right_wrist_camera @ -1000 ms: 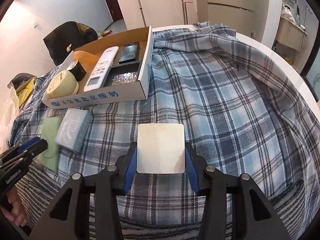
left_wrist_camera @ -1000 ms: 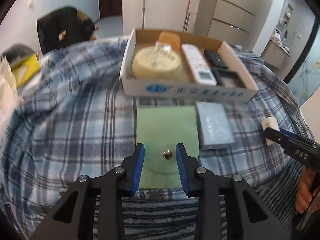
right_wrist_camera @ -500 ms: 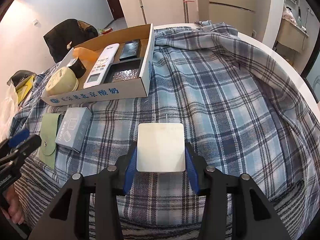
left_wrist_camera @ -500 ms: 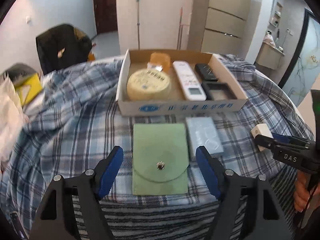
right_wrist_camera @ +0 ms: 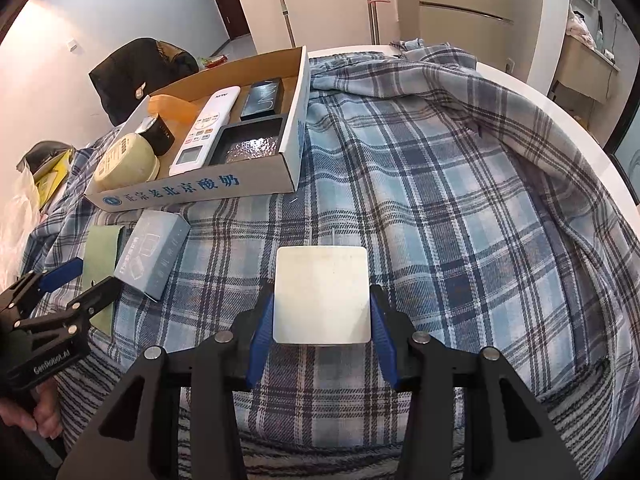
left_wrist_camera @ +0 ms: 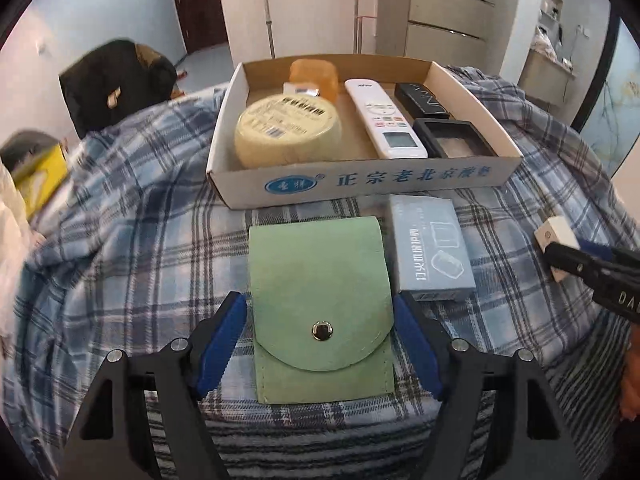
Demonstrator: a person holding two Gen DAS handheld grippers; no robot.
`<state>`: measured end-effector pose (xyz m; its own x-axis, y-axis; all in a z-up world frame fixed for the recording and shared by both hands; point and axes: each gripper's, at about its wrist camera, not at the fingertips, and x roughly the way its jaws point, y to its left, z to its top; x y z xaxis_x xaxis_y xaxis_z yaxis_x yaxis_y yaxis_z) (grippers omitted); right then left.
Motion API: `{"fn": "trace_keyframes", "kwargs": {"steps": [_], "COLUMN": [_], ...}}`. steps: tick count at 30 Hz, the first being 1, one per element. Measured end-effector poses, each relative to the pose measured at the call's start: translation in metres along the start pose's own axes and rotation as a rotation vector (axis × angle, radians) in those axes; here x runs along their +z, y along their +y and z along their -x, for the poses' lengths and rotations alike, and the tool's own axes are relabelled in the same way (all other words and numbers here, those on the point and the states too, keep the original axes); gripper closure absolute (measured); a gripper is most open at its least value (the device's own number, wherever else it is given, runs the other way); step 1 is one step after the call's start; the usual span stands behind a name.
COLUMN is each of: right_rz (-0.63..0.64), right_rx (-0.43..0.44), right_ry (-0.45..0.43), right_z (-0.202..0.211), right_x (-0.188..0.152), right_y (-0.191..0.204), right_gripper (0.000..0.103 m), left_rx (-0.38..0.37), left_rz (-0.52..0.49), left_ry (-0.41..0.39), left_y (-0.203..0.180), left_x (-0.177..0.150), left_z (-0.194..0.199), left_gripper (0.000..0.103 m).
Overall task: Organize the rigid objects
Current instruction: 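Close the left gripper on the green pouch and lift it while the right holds the tile, then carry the pouch and tile over the cardboard box with both grippers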
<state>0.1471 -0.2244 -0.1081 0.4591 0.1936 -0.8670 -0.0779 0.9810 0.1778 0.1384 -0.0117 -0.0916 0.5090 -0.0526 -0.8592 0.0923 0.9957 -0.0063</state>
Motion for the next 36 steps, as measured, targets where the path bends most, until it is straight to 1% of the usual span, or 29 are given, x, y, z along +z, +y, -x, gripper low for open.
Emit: {"fn": "trace_keyframes", "kwargs": {"steps": [2, 3, 4, 7, 10, 13, 16, 19, 21, 24, 26, 30, 32, 36], "right_rz": [0.001, 0.002, 0.003, -0.001, -0.004, -0.002, -0.001, 0.003, -0.006, -0.022, -0.015, 0.009, 0.018, 0.028], "right_rx": [-0.001, -0.002, -0.002, 0.000, -0.002, -0.014, -0.028, -0.064, -0.054, -0.019, -0.016, -0.010, -0.016, -0.017], "right_ry": [0.000, 0.000, 0.000, -0.001, -0.004, -0.015, -0.050, -0.086, -0.103, -0.117, -0.122, -0.145, -0.173, -0.269], "right_z": [0.000, 0.000, 0.000, 0.000, 0.000, 0.002, 0.008, 0.017, 0.026, 0.039, 0.048, 0.068, 0.079, 0.104], "right_x": [0.000, 0.000, 0.000, 0.000, 0.000, 0.000, 0.001, 0.003, 0.006, 0.012, 0.018, 0.036, 0.048, 0.084], "right_y": [0.000, 0.000, 0.000, 0.000, 0.000, 0.000, 0.000, 0.001, 0.000, -0.001, 0.001, 0.007, 0.013, 0.030], "right_gripper": [0.059, 0.059, 0.059, 0.059, 0.059, 0.059, 0.059, 0.059, 0.059, 0.059, 0.059, 0.059, 0.059, 0.059], "left_rx": [-0.014, -0.018, -0.017, -0.010, 0.011, 0.009, 0.015, 0.029, 0.030, 0.022, 0.016, 0.000, -0.009, -0.036], "left_rz": [0.008, 0.008, 0.005, -0.006, -0.020, -0.016, -0.009, -0.009, -0.014, -0.011, -0.006, -0.036, -0.035, -0.014], "left_ry": [0.003, 0.002, 0.000, -0.043, -0.087, -0.135, -0.179, -0.208, -0.231, -0.250, -0.260, -0.317, -0.354, -0.437], "left_y": [0.002, 0.002, 0.002, 0.001, 0.001, 0.003, 0.008, 0.010, 0.010, 0.010, 0.009, -0.002, -0.006, -0.011], "left_x": [-0.001, -0.001, -0.002, -0.002, -0.001, -0.002, -0.002, 0.002, 0.007, 0.018, 0.026, 0.050, 0.064, 0.099], "left_z": [-0.001, -0.001, -0.001, 0.010, 0.027, 0.050, 0.075, 0.095, 0.104, 0.111, 0.113, 0.128, 0.138, 0.164], "left_gripper": [0.026, 0.029, 0.030, 0.030, 0.031, 0.031, 0.031, 0.031, 0.031, 0.031, 0.031, 0.031, 0.031, 0.031]}}
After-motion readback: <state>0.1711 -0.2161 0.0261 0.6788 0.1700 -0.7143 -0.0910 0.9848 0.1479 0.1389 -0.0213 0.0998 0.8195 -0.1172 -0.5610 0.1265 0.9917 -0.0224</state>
